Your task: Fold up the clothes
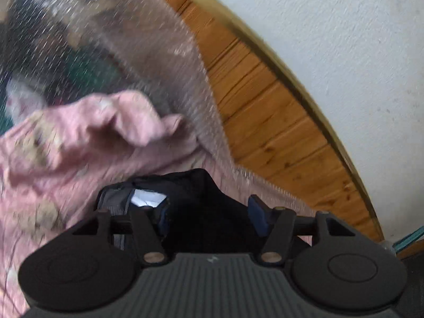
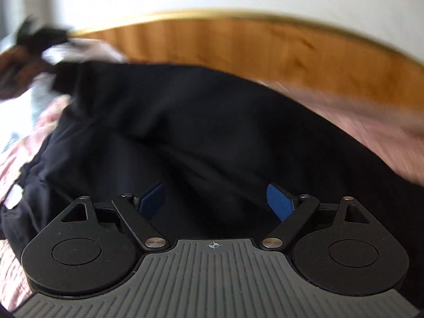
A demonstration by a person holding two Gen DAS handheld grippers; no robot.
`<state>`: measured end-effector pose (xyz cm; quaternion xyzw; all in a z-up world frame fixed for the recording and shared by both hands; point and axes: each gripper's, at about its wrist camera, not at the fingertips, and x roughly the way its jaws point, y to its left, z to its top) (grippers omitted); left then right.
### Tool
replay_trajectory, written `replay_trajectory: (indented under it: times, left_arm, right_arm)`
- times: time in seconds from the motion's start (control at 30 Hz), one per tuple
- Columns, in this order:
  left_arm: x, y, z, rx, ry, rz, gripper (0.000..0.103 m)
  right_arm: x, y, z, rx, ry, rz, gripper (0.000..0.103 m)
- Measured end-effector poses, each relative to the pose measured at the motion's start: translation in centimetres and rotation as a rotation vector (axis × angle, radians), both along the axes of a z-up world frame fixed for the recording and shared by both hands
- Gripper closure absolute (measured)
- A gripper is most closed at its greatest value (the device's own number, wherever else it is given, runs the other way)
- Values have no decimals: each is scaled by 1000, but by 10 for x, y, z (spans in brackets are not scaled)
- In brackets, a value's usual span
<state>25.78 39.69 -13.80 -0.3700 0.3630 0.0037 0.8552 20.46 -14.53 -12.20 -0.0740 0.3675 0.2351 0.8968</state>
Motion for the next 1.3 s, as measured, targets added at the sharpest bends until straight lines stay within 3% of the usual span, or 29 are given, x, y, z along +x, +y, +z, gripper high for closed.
replay_trajectory:
  times: [0.17,0.3,0.37,0.5,0.53,0.57,0.6,0.7,0.87,0.93,1.03,1.1,1.23,1.3]
  left_arm:
    - [-121,-28,-30,-85,63,94,30]
    - [-199,-41,-49,-172,142,192,24]
    - [-230,-48,-58,-208,180,235,23]
    - [-246,-67,-65,-244,208,268,23]
    - [-246,-72,-65,-245,211,270,23]
    - [-247,-76,-65,-246,213,272,23]
    - [-247,-80,-64,-237,216,275,23]
    - [-250,-80,-59,-205,226,306,23]
    - [-268,-76,-62,-175,260,386,21]
    - [-275,-76,-71,-181,277,420,20]
    - [-278,-86,-84,-206,295,436,20]
    - [-277,-97,-87,-209,301,425,20]
    - [-279,-123,-78,-180,273,402,19]
    - [-285,-134,-79,-204,260,421,18]
  right_arm:
    - [-5,-155,-29,-109,83,-426,16]
    - [-7,-277,-47,-97,127,-752,15]
    - [-2,-313,-61,-19,180,-816,15]
    - [11,-340,-87,190,248,-794,22]
    - [12,-339,-89,212,234,-777,33]
    - [13,-337,-91,234,235,-745,87]
    - [17,-332,-89,245,241,-710,100]
    - [16,-332,-48,241,114,-671,100]
    - [-6,-399,23,270,-82,-826,101]
    - [-5,-424,14,193,-60,-891,101]
    - [0,-446,-30,122,129,-918,99]
    - [-9,-449,-52,164,221,-915,88]
    - [-28,-437,-65,168,210,-946,48]
    - [-33,-433,-68,182,209,-946,47]
